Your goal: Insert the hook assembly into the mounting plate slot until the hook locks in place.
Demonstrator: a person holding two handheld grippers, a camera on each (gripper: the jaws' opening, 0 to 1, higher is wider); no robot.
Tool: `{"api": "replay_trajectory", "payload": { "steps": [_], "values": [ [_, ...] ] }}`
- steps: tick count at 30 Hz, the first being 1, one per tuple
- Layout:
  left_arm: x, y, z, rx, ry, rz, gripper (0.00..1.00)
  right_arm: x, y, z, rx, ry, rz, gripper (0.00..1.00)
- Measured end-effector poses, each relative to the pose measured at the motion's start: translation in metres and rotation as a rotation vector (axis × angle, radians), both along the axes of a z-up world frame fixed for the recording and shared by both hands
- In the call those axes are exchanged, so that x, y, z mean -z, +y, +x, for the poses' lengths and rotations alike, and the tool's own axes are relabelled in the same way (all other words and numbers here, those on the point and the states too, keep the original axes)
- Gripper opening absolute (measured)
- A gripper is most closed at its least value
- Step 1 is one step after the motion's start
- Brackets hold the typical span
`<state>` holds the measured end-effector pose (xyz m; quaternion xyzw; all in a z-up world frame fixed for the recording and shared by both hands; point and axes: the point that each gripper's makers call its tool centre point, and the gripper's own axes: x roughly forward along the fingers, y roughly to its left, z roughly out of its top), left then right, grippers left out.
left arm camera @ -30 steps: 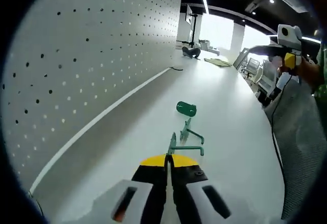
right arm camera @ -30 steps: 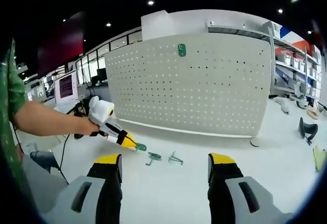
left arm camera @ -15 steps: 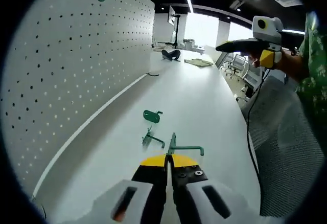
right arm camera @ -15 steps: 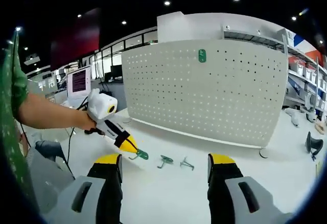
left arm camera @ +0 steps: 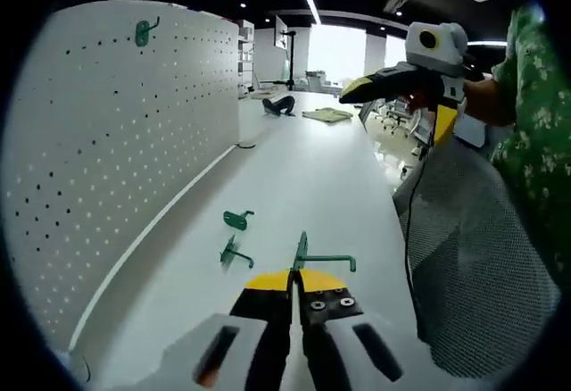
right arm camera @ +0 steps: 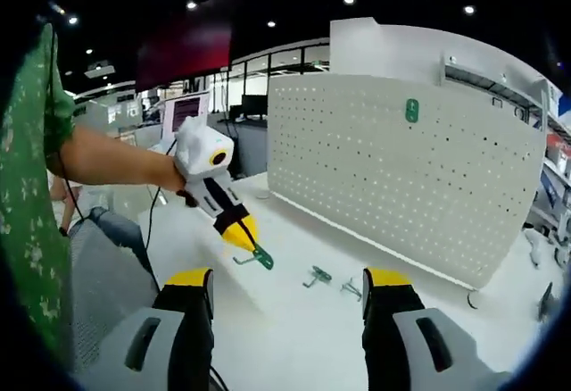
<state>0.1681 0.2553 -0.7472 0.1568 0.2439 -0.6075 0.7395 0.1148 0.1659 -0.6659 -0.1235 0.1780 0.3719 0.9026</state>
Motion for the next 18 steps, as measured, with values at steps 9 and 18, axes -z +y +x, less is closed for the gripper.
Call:
{"api": "replay_trajectory", "payload": {
  "steps": [9, 18],
  "values": [
    [-0.005, 0.004, -0.017, 0.006, 0.031, 0.012, 0.02, 0.007, 0.014, -0.016, -0.175, -0.019, -0.135, 0.68],
    [-0.023, -0.001, -0.024, -0.018, 0.062, -0.009, 0.02, -0.002, 0.039, -0.017, -0.325, -0.112, -0.249, 0.64]
  ]
}}
